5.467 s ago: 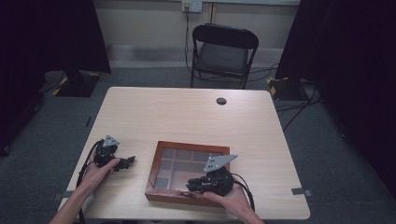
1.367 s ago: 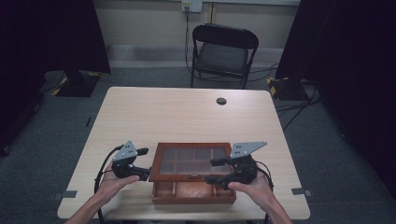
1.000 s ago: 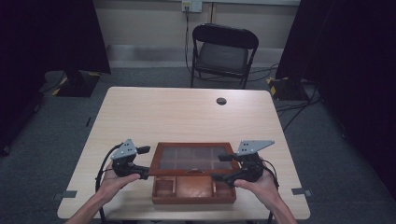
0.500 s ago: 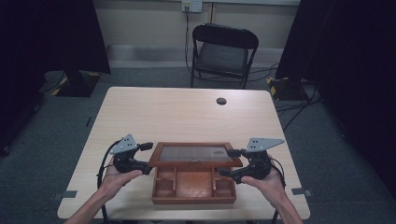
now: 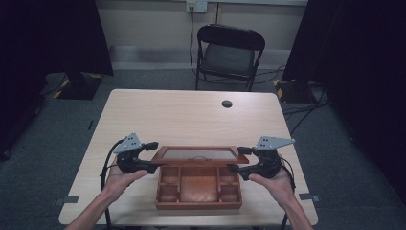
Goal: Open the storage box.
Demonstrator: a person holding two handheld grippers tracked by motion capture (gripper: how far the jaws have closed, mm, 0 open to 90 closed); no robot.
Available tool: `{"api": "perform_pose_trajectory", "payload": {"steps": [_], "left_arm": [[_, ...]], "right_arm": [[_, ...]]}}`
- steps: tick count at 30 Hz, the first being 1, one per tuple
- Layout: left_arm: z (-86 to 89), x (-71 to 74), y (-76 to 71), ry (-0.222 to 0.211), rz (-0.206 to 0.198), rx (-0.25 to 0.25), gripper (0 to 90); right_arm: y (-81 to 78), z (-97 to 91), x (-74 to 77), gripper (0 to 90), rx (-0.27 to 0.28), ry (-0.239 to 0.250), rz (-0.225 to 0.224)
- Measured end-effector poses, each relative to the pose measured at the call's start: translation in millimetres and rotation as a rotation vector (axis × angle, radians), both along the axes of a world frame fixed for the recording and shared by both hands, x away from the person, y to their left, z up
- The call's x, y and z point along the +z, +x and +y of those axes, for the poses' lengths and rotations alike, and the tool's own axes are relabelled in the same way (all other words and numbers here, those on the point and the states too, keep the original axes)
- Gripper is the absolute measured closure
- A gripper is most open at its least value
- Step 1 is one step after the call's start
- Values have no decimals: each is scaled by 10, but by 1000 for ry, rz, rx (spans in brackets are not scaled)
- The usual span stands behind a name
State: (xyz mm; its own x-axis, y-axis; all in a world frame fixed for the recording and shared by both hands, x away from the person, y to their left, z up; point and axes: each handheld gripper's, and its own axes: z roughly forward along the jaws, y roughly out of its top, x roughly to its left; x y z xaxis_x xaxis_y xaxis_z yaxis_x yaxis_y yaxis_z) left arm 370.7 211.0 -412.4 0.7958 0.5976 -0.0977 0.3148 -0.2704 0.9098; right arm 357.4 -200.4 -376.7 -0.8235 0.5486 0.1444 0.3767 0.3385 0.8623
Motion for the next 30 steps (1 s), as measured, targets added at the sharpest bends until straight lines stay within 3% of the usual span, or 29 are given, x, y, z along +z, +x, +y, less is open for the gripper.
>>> {"api": "perform_pose_trajectory", "payload": {"steps": [5,11,14,21,27,30], "left_arm": [[-16,50,32,15,-3,-11,310],[-34,53,78,-27,8,-20,378],[-41,79,99,-12,3,-26,400],[-64,120,181,-28,6,-27,479],[-76,135,241,-19,2,-26,490],[-81,153,272,-26,8,-21,493]], "right_arm": [[82,-35,-42,234,-31,4,9],[182,-80,-52,290,-52,33,15],[229,-93,-70,323,-63,37,21],[340,-80,-79,384,-73,66,16],[420,-25,-43,416,-55,63,10],[470,-9,-54,413,-62,83,18]]}}
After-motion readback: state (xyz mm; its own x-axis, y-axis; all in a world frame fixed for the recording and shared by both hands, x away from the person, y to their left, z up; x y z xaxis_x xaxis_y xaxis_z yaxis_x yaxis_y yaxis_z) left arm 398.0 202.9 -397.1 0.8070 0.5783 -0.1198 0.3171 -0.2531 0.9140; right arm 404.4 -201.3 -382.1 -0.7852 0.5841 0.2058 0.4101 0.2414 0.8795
